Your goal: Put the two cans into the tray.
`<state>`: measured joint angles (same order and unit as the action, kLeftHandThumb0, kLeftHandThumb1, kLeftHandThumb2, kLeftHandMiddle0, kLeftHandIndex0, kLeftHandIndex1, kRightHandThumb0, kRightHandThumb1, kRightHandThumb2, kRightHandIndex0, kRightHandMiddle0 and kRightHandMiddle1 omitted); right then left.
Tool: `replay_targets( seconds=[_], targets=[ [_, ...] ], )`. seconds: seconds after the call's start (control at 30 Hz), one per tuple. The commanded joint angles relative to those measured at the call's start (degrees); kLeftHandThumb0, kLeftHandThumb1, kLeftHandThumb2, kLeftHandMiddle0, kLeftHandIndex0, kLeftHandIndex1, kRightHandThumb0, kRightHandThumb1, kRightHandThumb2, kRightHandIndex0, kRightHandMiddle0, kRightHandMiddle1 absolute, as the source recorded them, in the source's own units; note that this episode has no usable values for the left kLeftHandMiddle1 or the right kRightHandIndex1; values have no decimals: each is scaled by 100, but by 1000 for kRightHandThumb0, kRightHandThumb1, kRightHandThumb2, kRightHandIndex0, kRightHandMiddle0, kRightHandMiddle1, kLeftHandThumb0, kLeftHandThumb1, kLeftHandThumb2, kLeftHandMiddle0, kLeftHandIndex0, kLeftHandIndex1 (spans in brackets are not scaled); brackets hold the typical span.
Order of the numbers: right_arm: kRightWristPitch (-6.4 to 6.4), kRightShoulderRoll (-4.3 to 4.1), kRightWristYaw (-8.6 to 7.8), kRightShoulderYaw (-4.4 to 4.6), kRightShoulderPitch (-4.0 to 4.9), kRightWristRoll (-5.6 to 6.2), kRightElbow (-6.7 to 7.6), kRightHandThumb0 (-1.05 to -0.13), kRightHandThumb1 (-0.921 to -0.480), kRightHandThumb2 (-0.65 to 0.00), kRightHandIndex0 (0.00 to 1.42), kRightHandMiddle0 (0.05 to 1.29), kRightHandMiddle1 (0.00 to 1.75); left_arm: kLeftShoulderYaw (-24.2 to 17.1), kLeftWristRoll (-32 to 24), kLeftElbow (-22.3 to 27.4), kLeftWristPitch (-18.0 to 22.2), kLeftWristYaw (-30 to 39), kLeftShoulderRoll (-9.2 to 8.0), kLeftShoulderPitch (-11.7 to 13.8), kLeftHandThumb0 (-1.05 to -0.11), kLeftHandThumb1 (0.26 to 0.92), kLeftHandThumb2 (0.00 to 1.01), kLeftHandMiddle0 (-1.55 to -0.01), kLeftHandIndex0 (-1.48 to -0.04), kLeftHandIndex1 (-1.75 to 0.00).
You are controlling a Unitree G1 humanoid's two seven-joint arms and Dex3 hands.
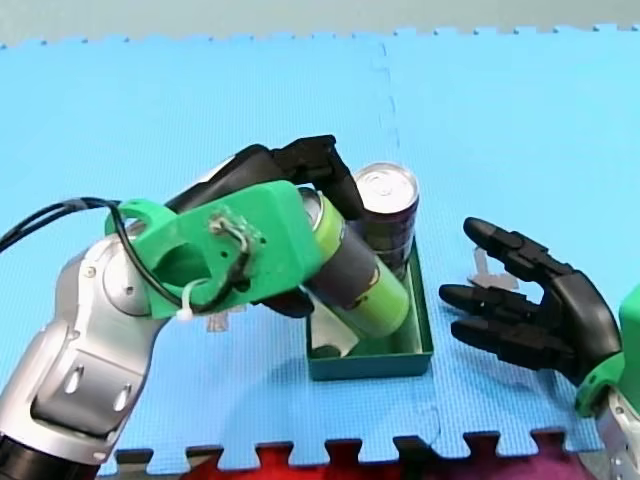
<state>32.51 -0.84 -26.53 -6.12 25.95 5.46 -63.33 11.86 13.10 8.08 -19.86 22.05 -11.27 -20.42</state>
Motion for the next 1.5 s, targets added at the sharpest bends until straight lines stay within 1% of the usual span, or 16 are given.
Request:
replay_targets(
  seconds=[0.0, 0.03, 0.1, 0.23, 0.3, 0.47, 0.57, 0.8, 1.03, 1.23, 1.3, 1.33, 1.4, 1.43, 1.47],
  targets=[
    [72, -59, 88, 15, -22, -60, -24, -672, -753, -1, 862, 478, 2, -734, -865, 109, -13, -491, 734, 371, -334, 858, 4, -977, -612, -1746],
    [75, -61, 88, 13, -21, -58, -33, -675, -754, -1, 860, 478, 2, -803, -985, -52, 256, -598, 833, 446, -327, 856, 2, -972, -607, -1746],
    [78, -65, 80, 5, -22, -49, -46, -679, -755, -1, 858, 477, 1, -879, -1128, -294, 671, -730, 924, 543, -321, 854, 1, -969, -602, -1746],
    [80, -72, 72, -8, -15, -39, -77, -685, -756, -1, 853, 475, 0, -922, -1210, -358, 997, -1033, 1047, 662, -297, 842, 0, -964, -593, -1746],
    [86, -76, 78, -10, -12, -42, -92, -688, -757, -1, 851, 475, 0, -933, -1272, -327, 1083, -1170, 1137, 740, -289, 837, 0, -964, -590, -1746],
    [102, -81, 121, 1, -19, -64, -108, -695, -758, -1, 851, 474, 0, -992, -1641, -111, 1052, -1271, 1323, 948, -279, 828, 0, -964, -581, -1746],
    [99, -88, 135, 6, -30, -78, -101, -699, -759, -1, 852, 472, 0, -1024, -1827, -75, 1092, -1277, 1392, 1055, -279, 826, 0, -965, -576, -1746],
    [89, -115, 135, 1, -20, -96, -122, -708, -762, -1, 852, 467, 0, -1112, -2123, -231, 1252, -1127, 1351, 1131, -286, 826, 0, -969, -565, -1746],
    [84, -114, 114, -20, -9, -77, -150, -712, -763, -1, 854, 465, 0, -1243, -2514, -423, 1418, -930, 1386, 1151, -297, 825, 0, -973, -558, -1746],
    [104, -120, 70, -54, 2, -54, -187, -714, -764, -1, 853, 465, 0, -1291, -2620, -465, 1408, -838, 1304, 1111, -296, 822, 0, -974, -554, -1746],
    [104, -121, 66, -60, 7, -52, -186, -715, -764, -1, 853, 465, 0, -1272, -2591, -451, 1383, -813, 1242, 1103, -295, 820, 0, -974, -553, -1746],
    [103, -123, 66, -62, 10, -52, -181, -716, -765, -1, 853, 465, 0, -1225, -2486, -426, 1373, -793, 1143, 1098, -293, 819, 0, -974, -553, -1746],
    [97, -128, 68, -65, 15, -51, -172, -718, -765, -1, 853, 466, 0, -1009, -1898, -327, 1406, -720, 671, 1053, -289, 816, 0, -974, -552, -1746],
    [94, -130, 72, -66, 19, -53, -172, -720, -766, -1, 852, 466, 0, -883, -1479, -189, 1355, -605, 271, 978, -287, 814, 0, -974, -552, -1746],
    [92, -130, 76, -65, 21, -55, -175, -721, -766, -1, 852, 466, 0, -775, -1088, 47, 1171, -390, -197, 849, -285, 812, 0, -974, -552, -1746]
  ],
)
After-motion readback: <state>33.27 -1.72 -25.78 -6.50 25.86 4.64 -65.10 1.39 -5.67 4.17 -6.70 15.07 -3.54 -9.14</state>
